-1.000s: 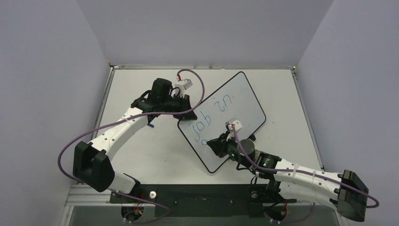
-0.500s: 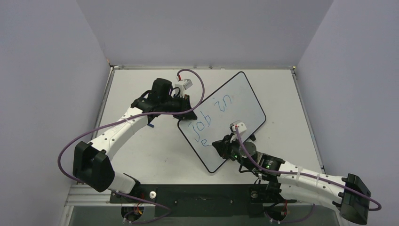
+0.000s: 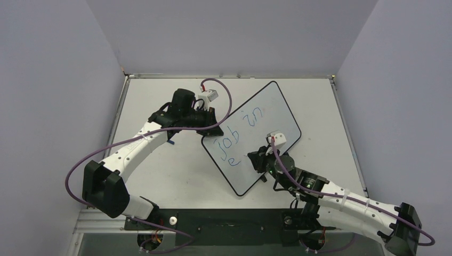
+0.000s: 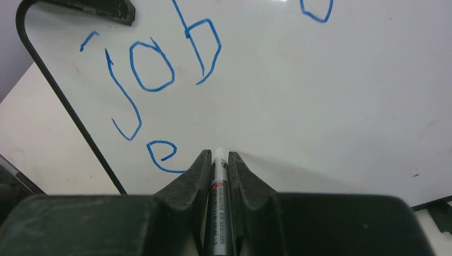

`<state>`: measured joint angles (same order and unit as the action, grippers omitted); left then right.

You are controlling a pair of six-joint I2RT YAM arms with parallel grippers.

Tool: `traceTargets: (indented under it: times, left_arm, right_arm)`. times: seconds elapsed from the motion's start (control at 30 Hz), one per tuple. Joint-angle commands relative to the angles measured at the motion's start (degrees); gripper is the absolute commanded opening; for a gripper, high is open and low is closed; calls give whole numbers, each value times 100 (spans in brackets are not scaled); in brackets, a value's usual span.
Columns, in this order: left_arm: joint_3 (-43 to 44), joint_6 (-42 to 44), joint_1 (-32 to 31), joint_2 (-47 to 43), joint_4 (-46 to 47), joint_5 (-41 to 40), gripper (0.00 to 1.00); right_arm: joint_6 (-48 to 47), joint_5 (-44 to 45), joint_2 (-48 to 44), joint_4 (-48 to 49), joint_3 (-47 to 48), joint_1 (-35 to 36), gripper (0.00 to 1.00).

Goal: Write a sentence on the whiteboard

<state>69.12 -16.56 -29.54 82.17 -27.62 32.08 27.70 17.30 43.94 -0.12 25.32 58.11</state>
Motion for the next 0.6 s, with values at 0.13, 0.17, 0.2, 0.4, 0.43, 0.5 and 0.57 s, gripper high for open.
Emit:
traceTargets:
  times: [0.13, 0.17, 0.2, 0.4, 0.43, 0.5, 0.57]
  left_arm:
    - [-127, 478, -19, -87, -360, -755, 0]
    - [-140, 478, -22, -92, -355, -755, 0]
    - [-142, 478, -22, -91, -349, -755, 0]
    - [-121, 478, -26, -59, -336, -738, 0]
    - [-128, 478, -26, -56, -334, -738, 0]
    - [-133, 478, -26, -55, -332, -742, 0]
    - [-131, 482, -26, -60, -332, -742, 0]
  right_arm:
    - [-118, -660, 192, 423, 312, -561, 0]
    - [-103, -737, 233, 495, 302, -585, 0]
    - [-97, -759, 248, 526, 300, -613, 0]
    - [-57, -999, 404, 768, 303, -744, 0]
    - [-52, -1033, 413, 805, 305, -754, 0]
    - [-53, -1073, 435, 864, 299, -762, 0]
    - [-33, -1107, 472, 917, 306, -765, 0]
